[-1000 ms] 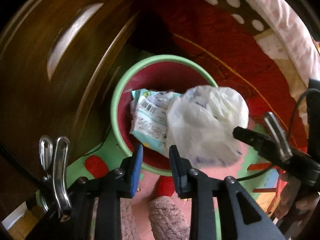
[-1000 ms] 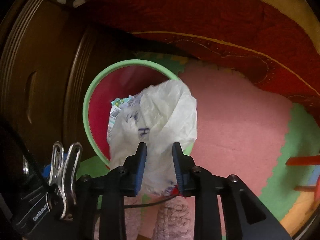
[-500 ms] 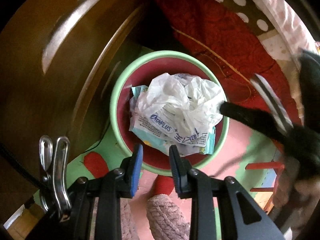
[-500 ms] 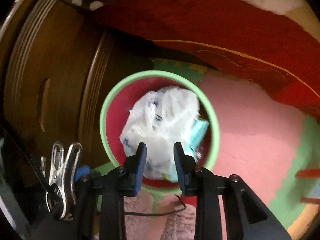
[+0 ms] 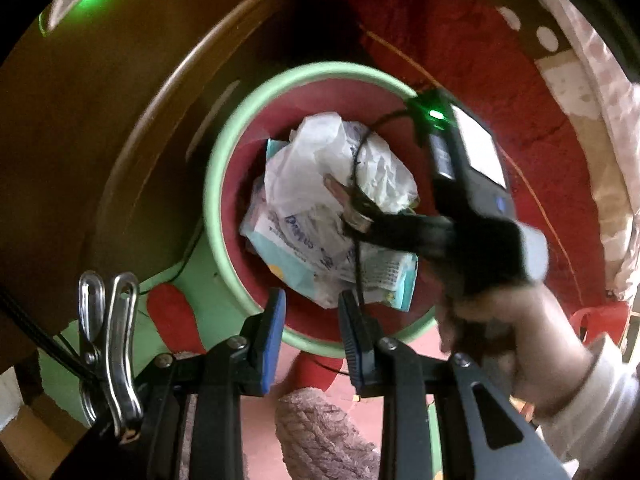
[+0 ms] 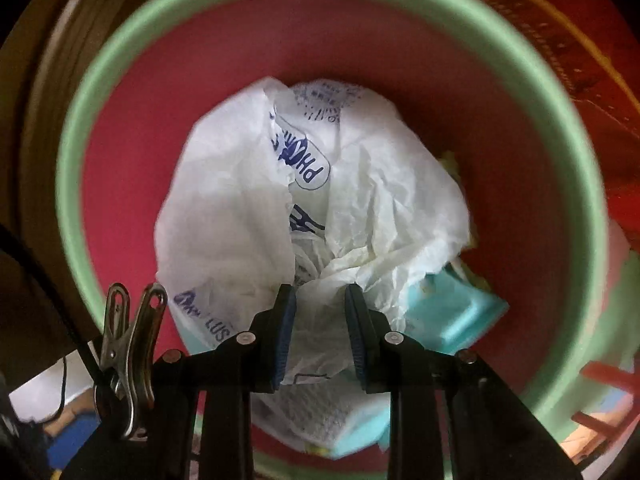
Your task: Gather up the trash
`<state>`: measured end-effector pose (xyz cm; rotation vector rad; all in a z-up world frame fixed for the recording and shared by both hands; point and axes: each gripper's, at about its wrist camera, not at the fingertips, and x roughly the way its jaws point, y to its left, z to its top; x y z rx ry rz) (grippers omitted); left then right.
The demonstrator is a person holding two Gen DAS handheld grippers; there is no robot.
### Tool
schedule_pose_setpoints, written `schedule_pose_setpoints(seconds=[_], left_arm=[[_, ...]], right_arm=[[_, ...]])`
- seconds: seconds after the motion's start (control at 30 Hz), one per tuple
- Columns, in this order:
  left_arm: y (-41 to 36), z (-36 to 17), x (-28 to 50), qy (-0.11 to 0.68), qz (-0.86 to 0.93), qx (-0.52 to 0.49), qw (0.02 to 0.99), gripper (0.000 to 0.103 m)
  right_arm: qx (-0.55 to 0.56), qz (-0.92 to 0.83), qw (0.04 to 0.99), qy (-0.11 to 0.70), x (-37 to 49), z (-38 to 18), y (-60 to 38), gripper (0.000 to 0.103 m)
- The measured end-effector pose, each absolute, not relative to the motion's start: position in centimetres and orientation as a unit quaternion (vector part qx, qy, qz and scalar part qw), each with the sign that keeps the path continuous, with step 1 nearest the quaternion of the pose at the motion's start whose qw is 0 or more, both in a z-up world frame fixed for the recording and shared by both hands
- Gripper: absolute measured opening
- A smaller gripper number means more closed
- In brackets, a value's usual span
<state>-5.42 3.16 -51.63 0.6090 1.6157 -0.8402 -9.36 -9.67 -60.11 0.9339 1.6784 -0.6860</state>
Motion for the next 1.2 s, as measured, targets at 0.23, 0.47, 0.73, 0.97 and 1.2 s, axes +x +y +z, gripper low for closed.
schedule_pose_setpoints(seconds=[0.23,0.47,0.73,0.97,1.2], left_arm=[[3.6,-51.9,-5.3,0.684,-0.362,0.263,0.575,0.028],[3.6,-50.9,-5.5,0.672,-0.366,0.268,0.586,0.028],[3.8,-49.3,-5.7,0.651,-0.367,0.273,0.605,0.031],[4.1,-50.3,-6.2,0.635,-0.358,0.265,0.631,0.032],[3.6,-52.0,-6.6,0.648,-0.358,0.242,0.627,0.032]], right_arm=[[0.358,-0.288,0.508,0.729,-7.6,-63.0,-9.3,0.025],[0.38,-0.295,0.538,0.692,-7.8,-60.8,-7.8,0.026],[0.36,-0.326,0.598,0.637,-11.6,-54.3,-4.9,0.034],[0.324,-0.336,0.639,0.611,-13.8,-50.7,-3.8,0.039],[0.298,-0.337,0.656,0.606,-13.1,-49.3,-3.8,0.039]])
